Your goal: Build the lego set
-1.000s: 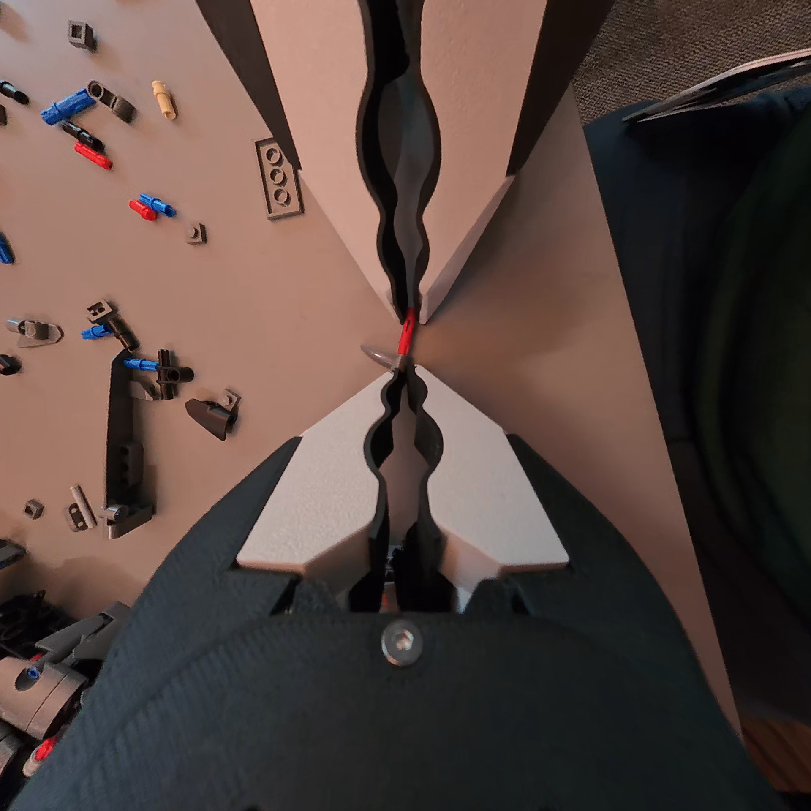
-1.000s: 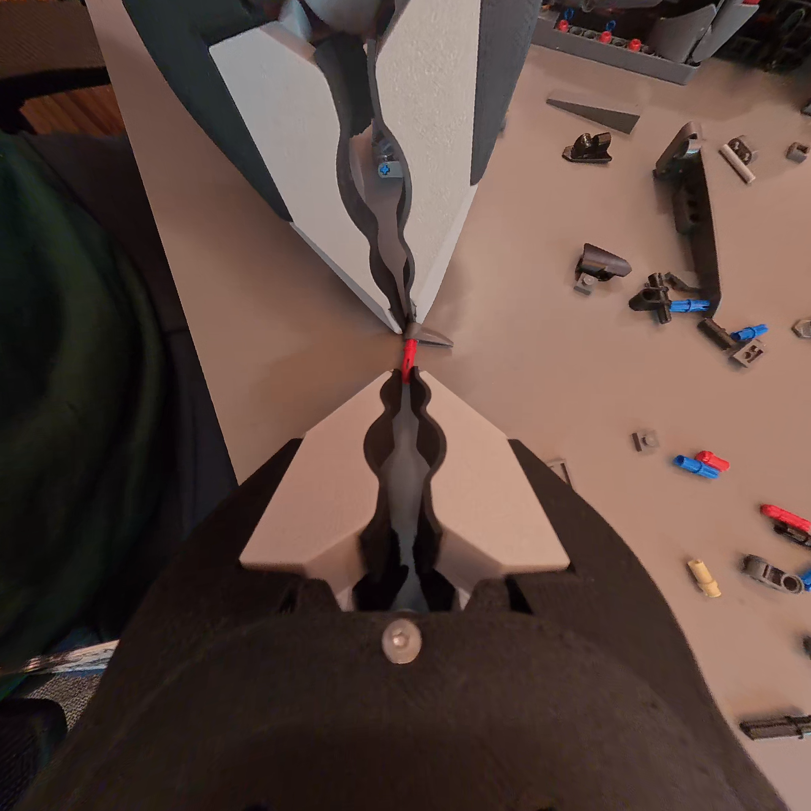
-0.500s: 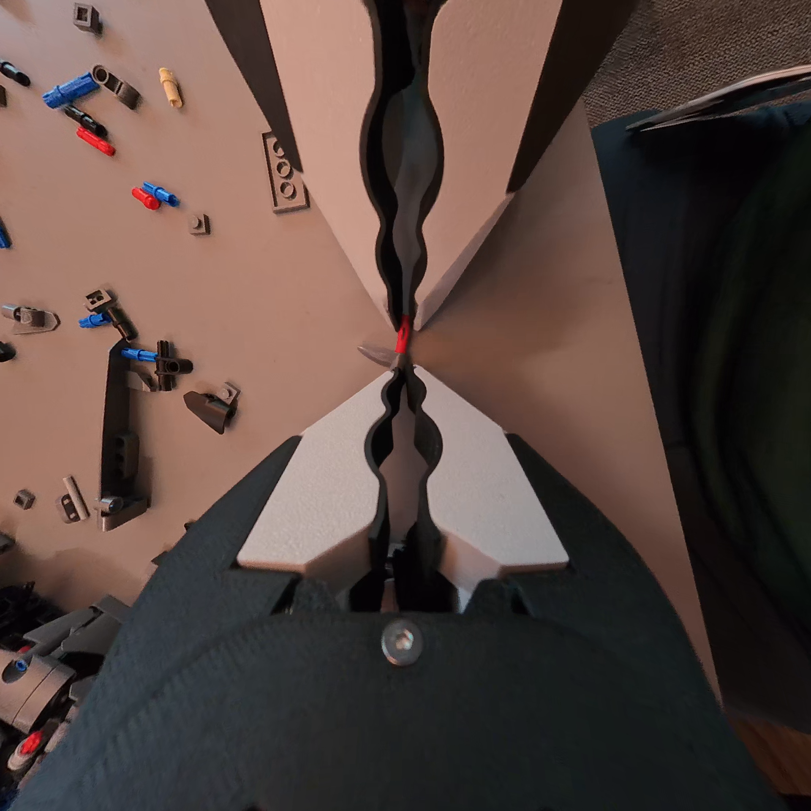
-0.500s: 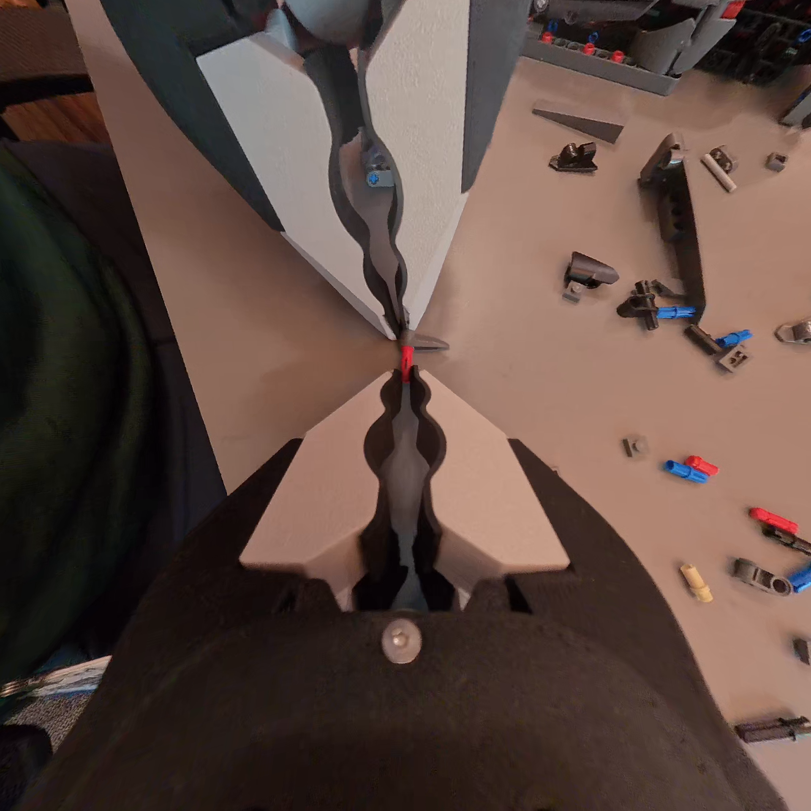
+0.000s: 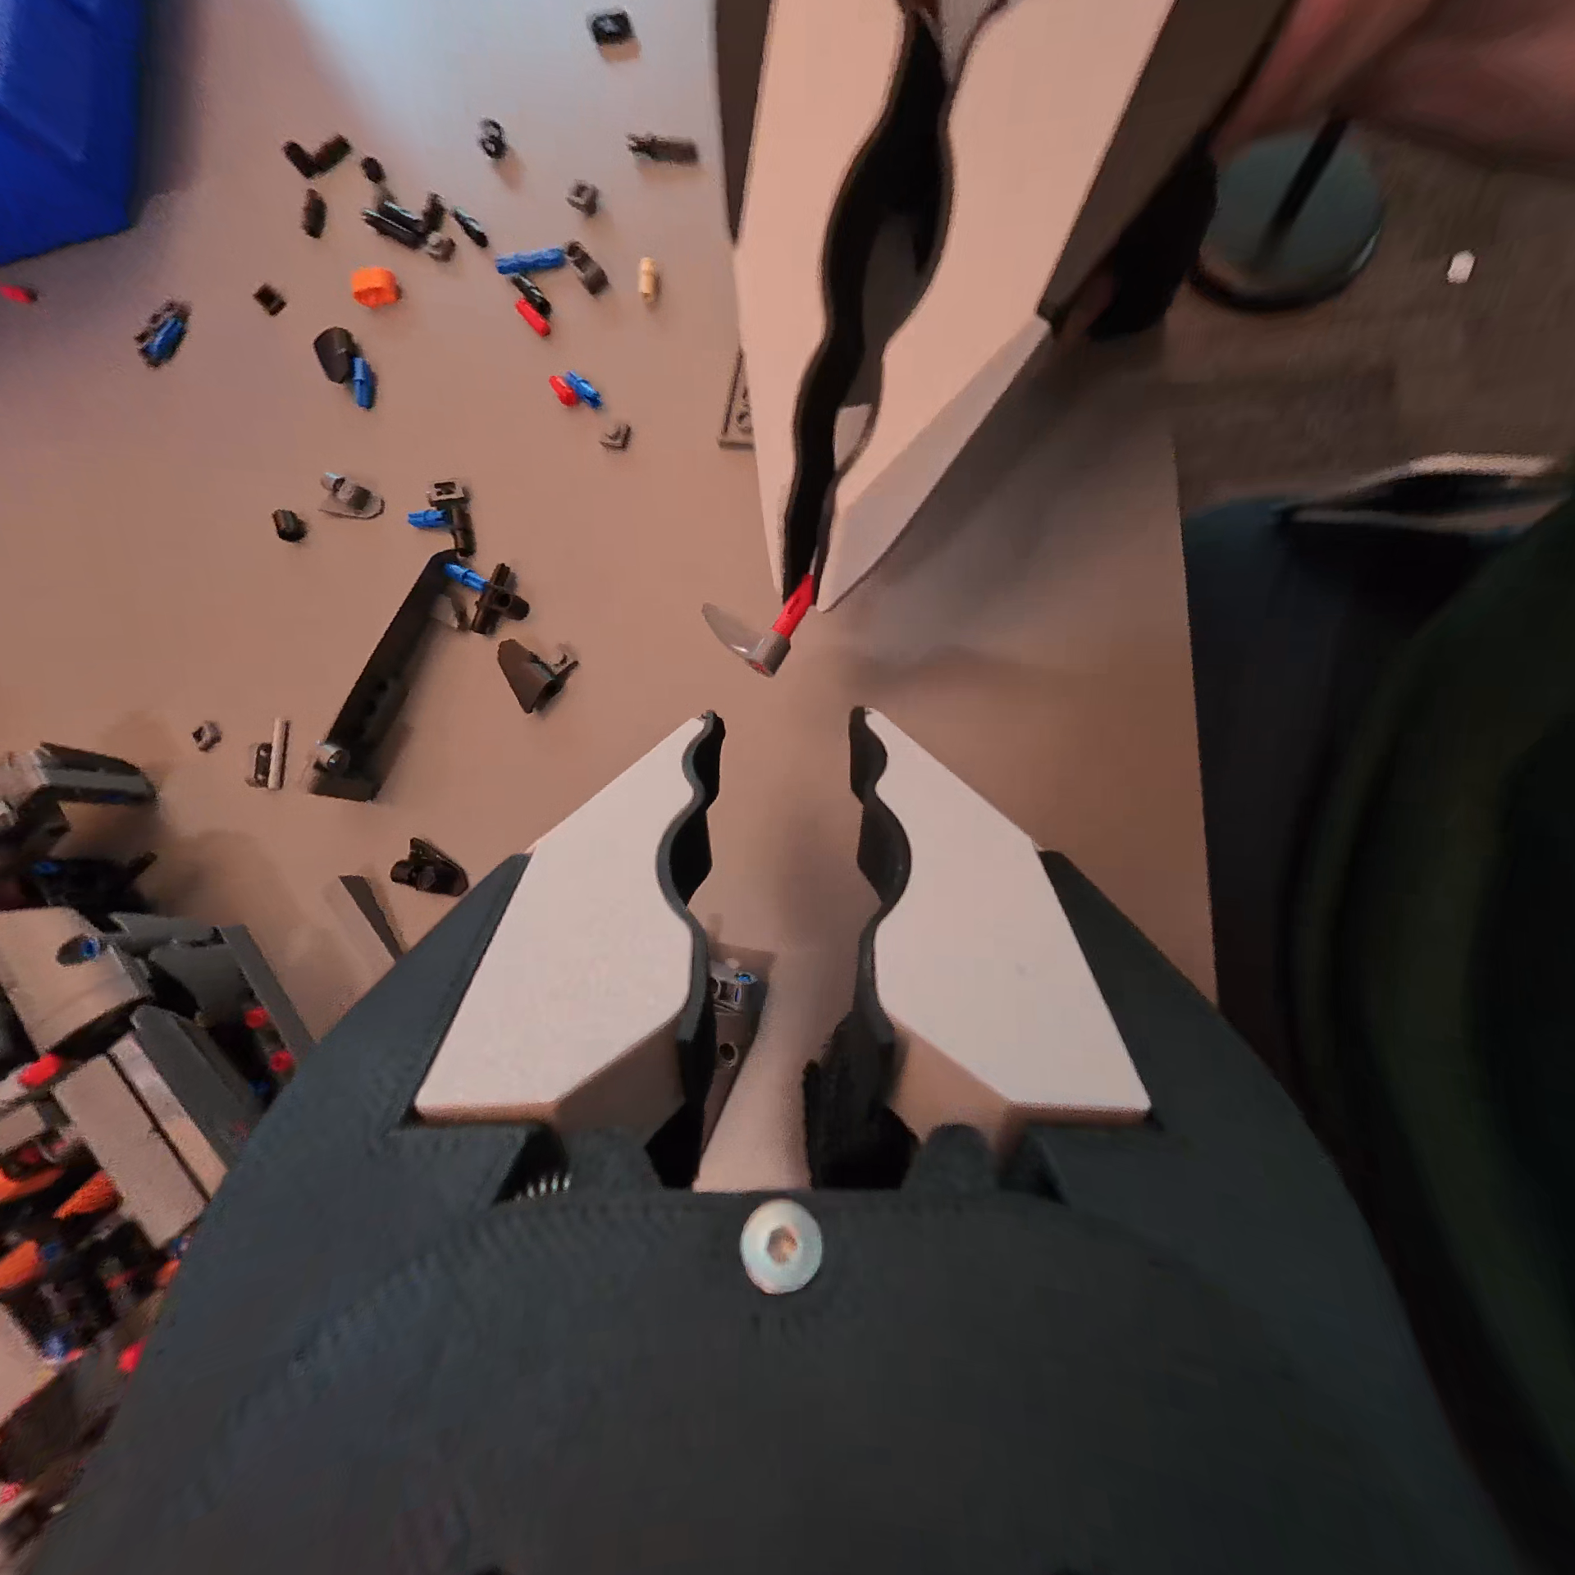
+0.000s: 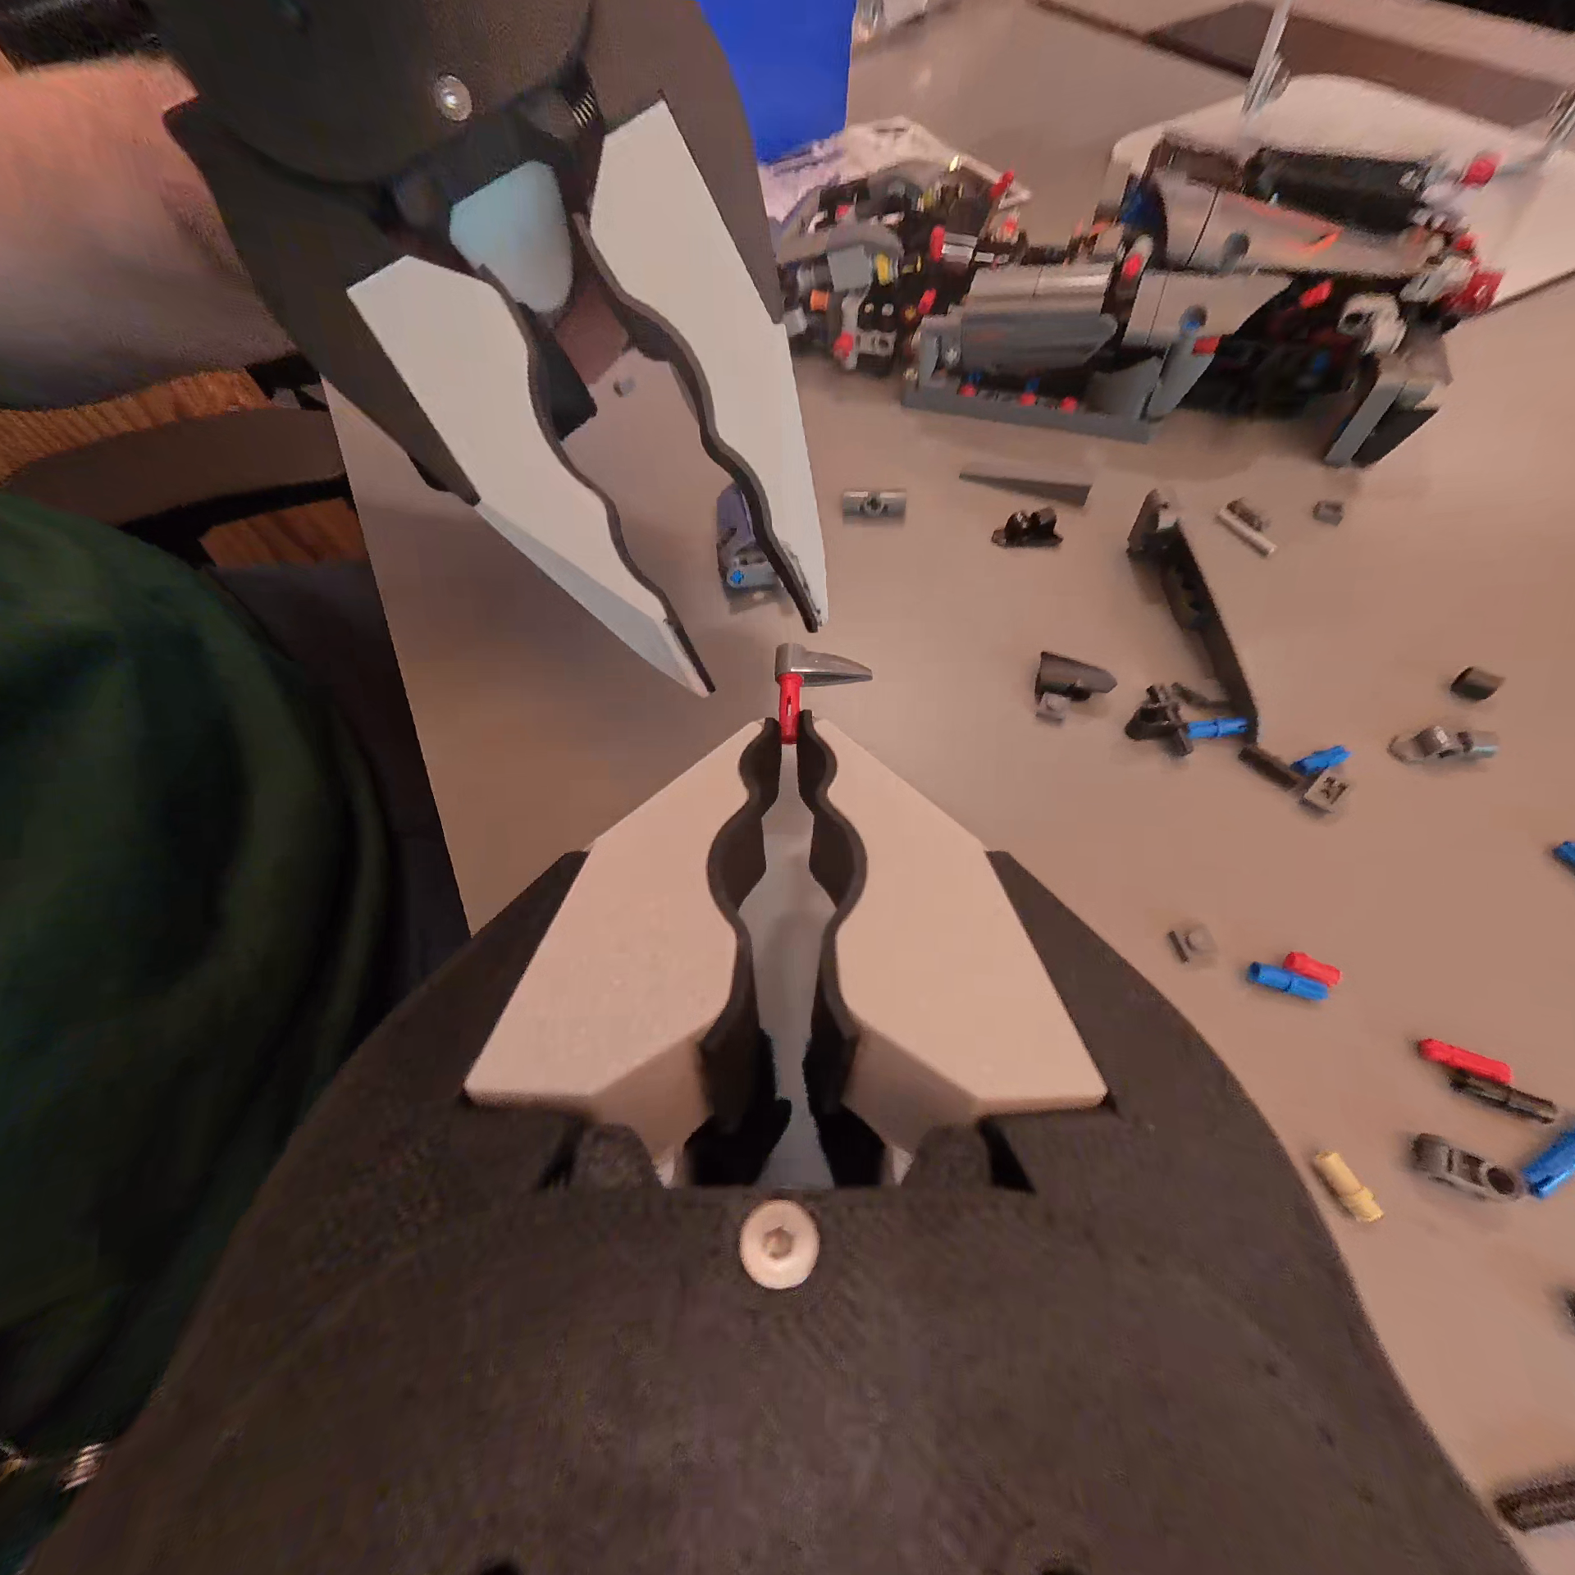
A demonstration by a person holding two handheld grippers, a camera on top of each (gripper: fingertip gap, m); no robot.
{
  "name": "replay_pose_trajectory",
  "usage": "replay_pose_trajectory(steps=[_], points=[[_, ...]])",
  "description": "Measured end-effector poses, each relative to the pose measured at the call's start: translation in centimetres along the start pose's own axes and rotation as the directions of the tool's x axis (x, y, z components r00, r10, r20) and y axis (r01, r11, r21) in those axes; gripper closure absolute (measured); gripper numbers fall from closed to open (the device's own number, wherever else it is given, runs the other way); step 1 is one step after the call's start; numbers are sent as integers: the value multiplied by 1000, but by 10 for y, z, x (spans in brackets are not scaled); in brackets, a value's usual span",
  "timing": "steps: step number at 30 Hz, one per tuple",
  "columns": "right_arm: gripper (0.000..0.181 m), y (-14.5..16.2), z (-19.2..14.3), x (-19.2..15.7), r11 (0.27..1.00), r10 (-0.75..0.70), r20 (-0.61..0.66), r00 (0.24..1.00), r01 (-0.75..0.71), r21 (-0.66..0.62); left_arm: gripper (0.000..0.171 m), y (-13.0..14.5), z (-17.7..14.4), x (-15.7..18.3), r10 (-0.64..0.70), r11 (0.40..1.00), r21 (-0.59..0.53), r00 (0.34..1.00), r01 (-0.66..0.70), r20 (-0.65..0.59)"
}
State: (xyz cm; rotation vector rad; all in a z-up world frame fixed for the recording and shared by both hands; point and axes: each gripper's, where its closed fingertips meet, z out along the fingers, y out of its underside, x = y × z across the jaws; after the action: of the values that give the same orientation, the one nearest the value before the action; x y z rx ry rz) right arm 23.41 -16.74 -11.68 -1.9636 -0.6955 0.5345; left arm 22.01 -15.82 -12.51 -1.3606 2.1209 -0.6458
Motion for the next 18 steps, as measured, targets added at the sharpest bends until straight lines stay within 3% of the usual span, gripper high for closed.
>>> replay_pose_trajectory(steps=[6,14,18], points=[[180,-24,-7,-3,987,-122,-44,992,126,98,155,-28,-23,-4,-270,929,212,946,305,-178],[180,-35,-8,-8,977,-187,-40,982,190,99,162,-33,-35,-6,-396,829,275,858,487,-327],[180,-42,-8,-9,970,-210,-53,976,215,113,161,-34,-38,-11,-431,790,307,836,531,-339]])
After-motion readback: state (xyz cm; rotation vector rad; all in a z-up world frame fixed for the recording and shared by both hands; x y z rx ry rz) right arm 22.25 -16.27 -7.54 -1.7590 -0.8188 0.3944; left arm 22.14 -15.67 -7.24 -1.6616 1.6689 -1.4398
